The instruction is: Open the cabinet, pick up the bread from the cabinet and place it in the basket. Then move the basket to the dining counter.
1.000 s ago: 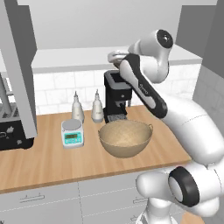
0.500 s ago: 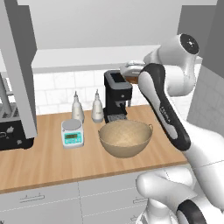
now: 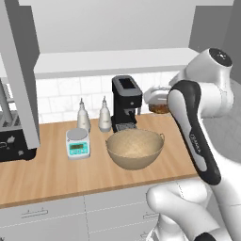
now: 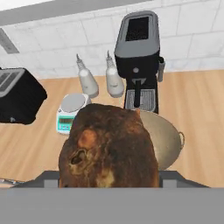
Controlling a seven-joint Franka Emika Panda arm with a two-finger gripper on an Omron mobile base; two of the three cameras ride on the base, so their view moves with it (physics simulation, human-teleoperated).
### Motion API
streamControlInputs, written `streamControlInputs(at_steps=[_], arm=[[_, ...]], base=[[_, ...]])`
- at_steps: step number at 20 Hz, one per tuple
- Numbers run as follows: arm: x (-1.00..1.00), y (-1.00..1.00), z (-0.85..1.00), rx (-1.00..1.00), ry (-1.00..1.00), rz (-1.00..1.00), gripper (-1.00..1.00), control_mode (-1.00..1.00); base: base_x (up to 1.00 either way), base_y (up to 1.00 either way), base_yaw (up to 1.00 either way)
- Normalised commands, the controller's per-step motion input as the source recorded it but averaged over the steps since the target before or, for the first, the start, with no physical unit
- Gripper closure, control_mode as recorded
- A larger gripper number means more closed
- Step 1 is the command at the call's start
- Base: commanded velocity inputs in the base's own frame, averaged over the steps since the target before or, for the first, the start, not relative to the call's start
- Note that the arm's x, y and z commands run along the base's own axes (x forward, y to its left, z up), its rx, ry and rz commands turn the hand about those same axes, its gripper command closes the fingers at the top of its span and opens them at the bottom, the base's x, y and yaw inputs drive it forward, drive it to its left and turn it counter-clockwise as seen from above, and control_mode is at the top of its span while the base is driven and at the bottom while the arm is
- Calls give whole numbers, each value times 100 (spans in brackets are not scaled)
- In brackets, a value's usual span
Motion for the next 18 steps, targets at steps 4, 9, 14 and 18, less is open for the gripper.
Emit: streamControlInputs(at_steps=[4,9,14,18], arm=[[35,1,-65,0,24,-3,100,-100],[22,-8,-88,-4,21,0,100,-100],[90,16,-80,-3,23,0,100,-100],[13,18,-68,-3,2,0,100,-100]], base=[[0,0,0],[0,0,0],[0,0,0],[0,0,0]])
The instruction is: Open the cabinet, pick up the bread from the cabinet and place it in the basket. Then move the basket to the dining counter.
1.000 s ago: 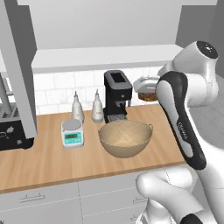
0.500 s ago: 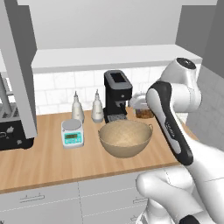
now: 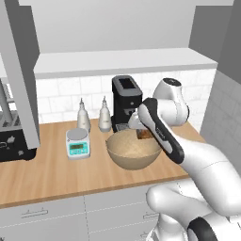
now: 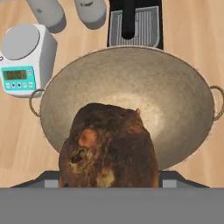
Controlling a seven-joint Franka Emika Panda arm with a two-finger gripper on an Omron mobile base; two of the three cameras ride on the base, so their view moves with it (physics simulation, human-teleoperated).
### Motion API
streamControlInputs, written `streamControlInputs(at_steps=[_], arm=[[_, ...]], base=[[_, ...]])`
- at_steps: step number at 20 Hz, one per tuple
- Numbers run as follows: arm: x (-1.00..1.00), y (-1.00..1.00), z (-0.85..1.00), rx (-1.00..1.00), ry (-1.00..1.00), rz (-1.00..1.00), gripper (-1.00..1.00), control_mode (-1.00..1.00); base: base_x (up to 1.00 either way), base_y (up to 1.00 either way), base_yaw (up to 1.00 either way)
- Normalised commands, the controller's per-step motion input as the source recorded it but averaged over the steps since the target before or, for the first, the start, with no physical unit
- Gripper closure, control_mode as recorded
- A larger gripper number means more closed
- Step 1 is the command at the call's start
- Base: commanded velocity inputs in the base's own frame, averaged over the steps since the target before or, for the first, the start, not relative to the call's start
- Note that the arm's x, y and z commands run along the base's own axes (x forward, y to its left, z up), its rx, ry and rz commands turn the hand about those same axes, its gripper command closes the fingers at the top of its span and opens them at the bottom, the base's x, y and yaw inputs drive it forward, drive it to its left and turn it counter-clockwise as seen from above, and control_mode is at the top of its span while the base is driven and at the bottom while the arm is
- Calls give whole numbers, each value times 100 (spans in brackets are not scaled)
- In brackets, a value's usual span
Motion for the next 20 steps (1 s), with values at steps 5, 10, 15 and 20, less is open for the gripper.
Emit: streamControlInputs(at_steps=[5,10,15,20], arm=[[4,0,-64,-5,1,0,100,-100],[52,0,-22,-4,10,0,100,-100],[40,7,-47,-1,16,0,100,-100],[16,8,-48,0,7,0,100,-100]], base=[[0,0,0],[0,0,0],[0,0,0],[0,0,0]])
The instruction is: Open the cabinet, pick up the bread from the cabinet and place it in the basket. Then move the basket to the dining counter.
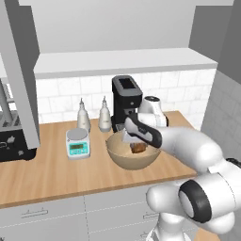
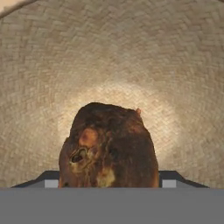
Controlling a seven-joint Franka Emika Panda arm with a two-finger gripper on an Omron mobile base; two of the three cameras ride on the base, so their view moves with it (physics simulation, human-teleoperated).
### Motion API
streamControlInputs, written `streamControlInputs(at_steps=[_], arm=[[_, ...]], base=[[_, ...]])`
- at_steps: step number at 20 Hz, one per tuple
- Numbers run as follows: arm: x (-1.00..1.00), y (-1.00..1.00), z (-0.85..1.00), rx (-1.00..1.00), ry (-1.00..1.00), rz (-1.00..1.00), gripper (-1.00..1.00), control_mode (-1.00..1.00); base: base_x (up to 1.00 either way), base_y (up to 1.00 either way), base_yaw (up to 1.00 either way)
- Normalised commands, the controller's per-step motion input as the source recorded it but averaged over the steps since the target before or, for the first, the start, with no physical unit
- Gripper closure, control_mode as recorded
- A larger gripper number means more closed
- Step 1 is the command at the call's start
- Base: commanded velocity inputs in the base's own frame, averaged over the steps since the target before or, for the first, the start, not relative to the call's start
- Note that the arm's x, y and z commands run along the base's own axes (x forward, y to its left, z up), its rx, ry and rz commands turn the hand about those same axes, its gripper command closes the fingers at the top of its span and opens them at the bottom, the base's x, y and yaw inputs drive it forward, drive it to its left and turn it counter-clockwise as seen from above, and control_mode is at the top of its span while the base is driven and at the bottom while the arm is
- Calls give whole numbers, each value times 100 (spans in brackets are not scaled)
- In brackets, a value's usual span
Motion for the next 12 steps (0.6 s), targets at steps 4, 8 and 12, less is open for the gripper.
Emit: streamControlInputs(at_steps=[4,8,12], arm=[[0,6,-48,0,0,3,100,-100],[0,0,-37,0,0,3,100,-100],[0,0,-17,0,-3,3,100,-100]], base=[[0,0,0],[0,0,0],[0,0,0]])
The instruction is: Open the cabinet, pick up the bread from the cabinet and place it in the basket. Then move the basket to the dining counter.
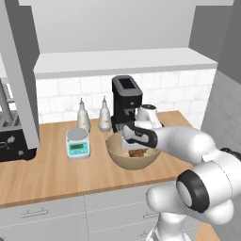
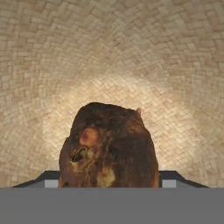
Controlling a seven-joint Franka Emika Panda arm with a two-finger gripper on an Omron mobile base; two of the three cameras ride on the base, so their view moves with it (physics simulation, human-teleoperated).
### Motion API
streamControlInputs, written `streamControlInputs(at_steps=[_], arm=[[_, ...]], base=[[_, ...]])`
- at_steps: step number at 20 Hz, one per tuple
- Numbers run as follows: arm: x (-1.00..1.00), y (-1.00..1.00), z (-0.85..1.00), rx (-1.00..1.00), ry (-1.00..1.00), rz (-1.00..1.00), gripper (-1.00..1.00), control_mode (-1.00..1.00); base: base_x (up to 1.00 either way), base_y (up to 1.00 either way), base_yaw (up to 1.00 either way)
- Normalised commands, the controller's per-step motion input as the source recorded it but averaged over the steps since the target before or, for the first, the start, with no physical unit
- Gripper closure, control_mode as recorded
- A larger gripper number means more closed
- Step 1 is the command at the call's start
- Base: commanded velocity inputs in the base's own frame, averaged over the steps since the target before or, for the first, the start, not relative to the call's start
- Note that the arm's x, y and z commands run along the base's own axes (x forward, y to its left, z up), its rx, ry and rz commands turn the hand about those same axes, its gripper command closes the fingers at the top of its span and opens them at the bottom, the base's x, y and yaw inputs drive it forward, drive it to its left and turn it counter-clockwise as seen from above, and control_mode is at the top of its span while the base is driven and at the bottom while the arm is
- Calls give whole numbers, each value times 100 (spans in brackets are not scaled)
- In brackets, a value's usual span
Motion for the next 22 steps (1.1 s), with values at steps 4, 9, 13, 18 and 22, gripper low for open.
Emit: streamControlInputs(at_steps=[4,9,13,18,22], arm=[[0,0,-1,0,-3,3,-100,-100],[3,0,0,0,-3,4,-100,-100],[19,17,2,0,-6,4,-100,-100],[14,34,36,0,-9,4,-100,-100],[-52,46,80,0,-18,12,-100,-100]], base=[[0,0,0],[0,0,0],[0,0,0],[0,0,0],[0,0,0]])
